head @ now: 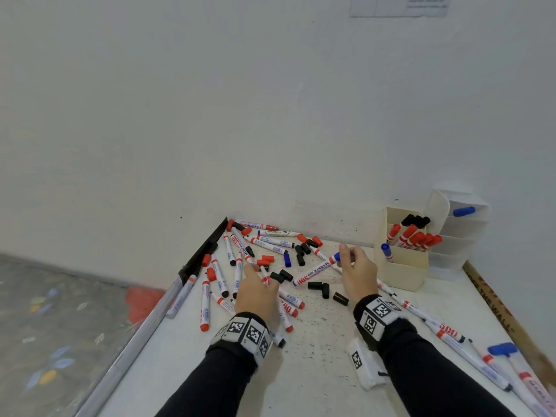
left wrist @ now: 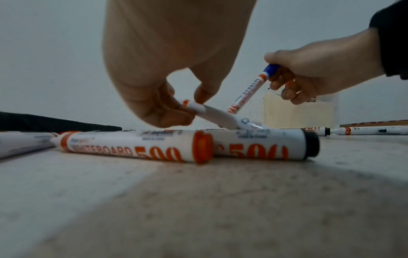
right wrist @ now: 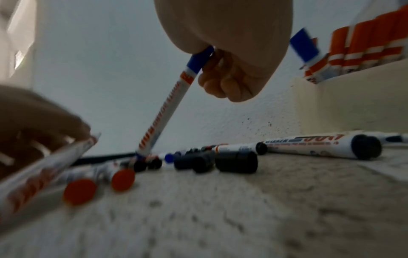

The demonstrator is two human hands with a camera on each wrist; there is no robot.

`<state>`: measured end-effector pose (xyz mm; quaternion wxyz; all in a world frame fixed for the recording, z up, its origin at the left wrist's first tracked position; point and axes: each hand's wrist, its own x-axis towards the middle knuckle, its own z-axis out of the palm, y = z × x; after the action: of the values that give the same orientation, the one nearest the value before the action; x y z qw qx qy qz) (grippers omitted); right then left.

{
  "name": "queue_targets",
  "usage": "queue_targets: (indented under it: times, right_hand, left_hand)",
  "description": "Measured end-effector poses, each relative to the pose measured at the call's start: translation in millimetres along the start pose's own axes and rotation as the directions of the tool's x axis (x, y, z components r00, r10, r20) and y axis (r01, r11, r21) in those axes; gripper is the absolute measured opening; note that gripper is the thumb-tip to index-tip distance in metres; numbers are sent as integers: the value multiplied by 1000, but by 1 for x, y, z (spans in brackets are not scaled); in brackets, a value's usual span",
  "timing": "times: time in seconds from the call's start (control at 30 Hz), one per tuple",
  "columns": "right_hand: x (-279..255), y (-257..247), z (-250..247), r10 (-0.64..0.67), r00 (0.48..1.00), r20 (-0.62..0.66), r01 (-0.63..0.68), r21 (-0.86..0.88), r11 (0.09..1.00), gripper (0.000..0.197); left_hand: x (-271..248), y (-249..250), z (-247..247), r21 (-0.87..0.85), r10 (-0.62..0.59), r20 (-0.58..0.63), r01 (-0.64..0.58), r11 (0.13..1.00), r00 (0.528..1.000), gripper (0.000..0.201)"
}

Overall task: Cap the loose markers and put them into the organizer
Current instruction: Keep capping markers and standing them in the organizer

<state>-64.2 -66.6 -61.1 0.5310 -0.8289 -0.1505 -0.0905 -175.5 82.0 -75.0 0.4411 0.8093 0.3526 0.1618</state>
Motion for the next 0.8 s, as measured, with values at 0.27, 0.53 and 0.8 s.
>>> queue_targets:
  times: [0.27,0.53,0.8]
  right_hand:
    - [41,-11,-90,-95,969,-230,80,-75,994,19]
    - [52,-8,-136,-160,955,-249,124,-153,980,24]
    - [47,14,-124,-152,984,-93,119,-291,949,21]
  left_hand:
    - [7,-2,4,-226,-9,4,10,974,1000,34]
    - [9,-3,8,-345,-15,52,32,938,999,28]
    - [11,-4,4,-483,-55,34,64,873,998,32]
